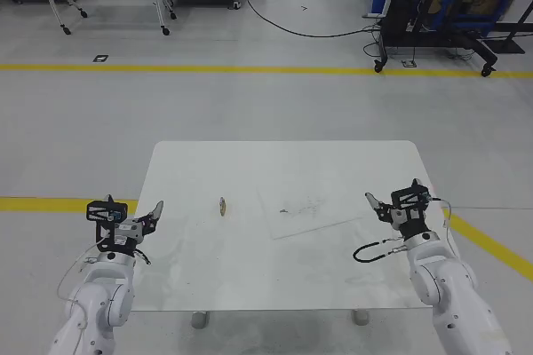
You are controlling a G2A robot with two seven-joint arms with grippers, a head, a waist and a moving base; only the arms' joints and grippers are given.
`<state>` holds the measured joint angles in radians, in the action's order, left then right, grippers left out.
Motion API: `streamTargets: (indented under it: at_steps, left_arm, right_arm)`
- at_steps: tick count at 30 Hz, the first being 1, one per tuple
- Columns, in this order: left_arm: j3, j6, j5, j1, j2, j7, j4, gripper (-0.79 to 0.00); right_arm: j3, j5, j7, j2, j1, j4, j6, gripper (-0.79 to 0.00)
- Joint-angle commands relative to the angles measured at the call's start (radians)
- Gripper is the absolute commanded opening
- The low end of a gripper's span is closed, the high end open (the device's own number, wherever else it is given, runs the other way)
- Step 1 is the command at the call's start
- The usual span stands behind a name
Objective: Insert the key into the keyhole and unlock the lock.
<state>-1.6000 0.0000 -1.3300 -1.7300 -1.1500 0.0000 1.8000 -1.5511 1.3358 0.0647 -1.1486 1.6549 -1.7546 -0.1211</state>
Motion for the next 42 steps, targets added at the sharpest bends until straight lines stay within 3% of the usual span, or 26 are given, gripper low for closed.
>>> streamTargets:
  at_steps: [1, 18, 28, 29, 30, 31, 36, 42]
  left_arm:
    - [0.0, 0.0, 0.0, 0.0, 0.0, 0.0, 0.0, 0.0]
    - [0.0, 0.0, 0.0, 0.0, 0.0, 0.0, 0.0, 0.0]
    - [0.0, 0.0, 0.0, 0.0, 0.0, 0.0, 0.0, 0.0]
    - [0.0, 0.0, 0.0, 0.0, 0.0, 0.0, 0.0, 0.0]
    - [0.0, 0.0, 0.0, 0.0, 0.0, 0.0, 0.0, 0.0]
    - [0.0, 0.0, 0.0, 0.0, 0.0, 0.0, 0.0, 0.0]
    - [0.0, 0.0, 0.0, 0.0, 0.0, 0.0, 0.0, 0.0]
    - [0.0, 0.0, 0.0, 0.0, 0.0, 0.0, 0.0, 0.0]
  right_arm:
    - [0.03, -0.004, 0.037, 0.0, -0.064, 0.036, -0.073, 0.0]
    - [0.344, -0.102, 0.19, -0.041, -0.527, 0.416, -0.464, 0.0]
    - [0.503, -0.132, 0.276, -0.067, -0.756, 0.663, -0.821, -0.006]
    - [0.516, -0.125, 0.273, -0.069, -0.777, 0.686, -0.852, -0.148]
    - [0.532, -0.11, 0.281, -0.072, -0.799, 0.708, -0.88, -0.357]
    - [0.549, -0.101, 0.286, -0.075, -0.818, 0.728, -0.891, -0.4]
    - [0.679, -0.067, 0.319, -0.1, -0.894, 0.78, -0.891, -0.456]
    - [0.797, -0.001, 0.309, -0.137, -0.967, 0.848, -0.875, -0.449]
